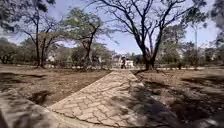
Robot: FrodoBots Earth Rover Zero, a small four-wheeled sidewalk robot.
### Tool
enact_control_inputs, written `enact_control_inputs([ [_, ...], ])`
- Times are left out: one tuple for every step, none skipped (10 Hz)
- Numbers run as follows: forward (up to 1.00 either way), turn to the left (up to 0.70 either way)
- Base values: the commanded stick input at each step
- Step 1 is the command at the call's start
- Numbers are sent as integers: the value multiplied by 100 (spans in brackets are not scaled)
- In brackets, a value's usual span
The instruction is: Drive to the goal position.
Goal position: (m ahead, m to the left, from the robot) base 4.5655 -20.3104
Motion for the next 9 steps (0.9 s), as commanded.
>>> enact_control_inputs([
  [0,0],
  [0,0],
  [0,0],
  [0,0],
  [15,0],
  [42,0],
  [66,0],
  [68,0],
  [70,0],
])
